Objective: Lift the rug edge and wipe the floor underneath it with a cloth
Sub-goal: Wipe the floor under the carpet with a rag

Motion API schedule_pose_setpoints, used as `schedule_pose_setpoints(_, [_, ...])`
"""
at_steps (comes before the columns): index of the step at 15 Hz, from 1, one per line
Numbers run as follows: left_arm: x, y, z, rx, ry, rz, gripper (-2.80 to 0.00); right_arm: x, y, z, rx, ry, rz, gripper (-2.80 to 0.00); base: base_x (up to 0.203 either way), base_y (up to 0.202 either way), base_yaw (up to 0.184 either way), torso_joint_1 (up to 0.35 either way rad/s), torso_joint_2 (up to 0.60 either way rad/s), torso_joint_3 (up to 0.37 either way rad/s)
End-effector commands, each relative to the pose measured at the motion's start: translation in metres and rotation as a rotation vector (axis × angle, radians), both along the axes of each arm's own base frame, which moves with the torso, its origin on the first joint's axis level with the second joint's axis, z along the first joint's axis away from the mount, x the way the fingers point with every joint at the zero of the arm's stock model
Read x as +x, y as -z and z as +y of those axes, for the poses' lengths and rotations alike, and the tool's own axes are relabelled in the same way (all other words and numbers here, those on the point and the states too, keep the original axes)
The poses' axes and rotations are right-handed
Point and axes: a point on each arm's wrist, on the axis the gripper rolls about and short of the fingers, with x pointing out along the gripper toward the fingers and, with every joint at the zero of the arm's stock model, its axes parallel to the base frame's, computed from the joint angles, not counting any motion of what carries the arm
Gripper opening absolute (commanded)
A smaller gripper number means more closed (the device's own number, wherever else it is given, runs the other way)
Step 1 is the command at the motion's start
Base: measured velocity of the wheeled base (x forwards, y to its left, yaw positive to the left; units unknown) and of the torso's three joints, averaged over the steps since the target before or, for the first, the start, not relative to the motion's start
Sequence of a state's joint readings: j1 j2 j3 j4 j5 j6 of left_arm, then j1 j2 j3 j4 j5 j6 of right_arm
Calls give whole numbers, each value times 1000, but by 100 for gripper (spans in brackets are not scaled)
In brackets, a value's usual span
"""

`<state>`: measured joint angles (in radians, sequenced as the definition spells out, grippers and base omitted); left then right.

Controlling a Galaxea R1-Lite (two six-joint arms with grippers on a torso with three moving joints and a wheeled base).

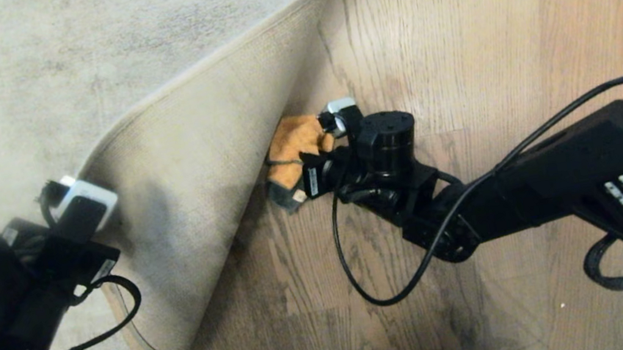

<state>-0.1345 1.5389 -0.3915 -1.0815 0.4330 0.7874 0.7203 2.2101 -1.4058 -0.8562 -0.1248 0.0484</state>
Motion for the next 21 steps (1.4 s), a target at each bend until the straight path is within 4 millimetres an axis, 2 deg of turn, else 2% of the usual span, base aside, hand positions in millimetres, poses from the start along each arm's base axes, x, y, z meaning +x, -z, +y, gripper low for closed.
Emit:
schedule_pose_setpoints(1, [0, -1, 0, 3, -2, -7, -280, 2, -36, -20, 51, 41, -61, -280, 0, 0, 0, 0, 0, 0])
schedule_pose_setpoints(7, [-12, 1, 1, 5, 1, 1, -280, 1, -77, -87, 73, 167, -108, -280, 0, 0, 0, 0, 0, 0])
schedule_pose_setpoints(10, [-14, 2, 0, 6, 9, 4, -280, -9, -88, -128, 67, 248, -117, -280, 0, 0, 0, 0, 0, 0])
schedule_pose_setpoints(12, [-14, 2, -2, 7, 18, 4, -280, -24, -94, -152, 46, 290, -128, -280, 0, 0, 0, 0, 0, 0])
schedule_pose_setpoints(17, [-14, 2, -8, 9, 47, 5, -280, -62, -94, -204, 15, 395, -113, -280, 0, 0, 0, 0, 0, 0])
schedule_pose_setpoints(21, [-17, 4, -8, 10, 48, 14, -280, -103, -74, -247, -25, 505, -62, -280, 0, 0, 0, 0, 0, 0])
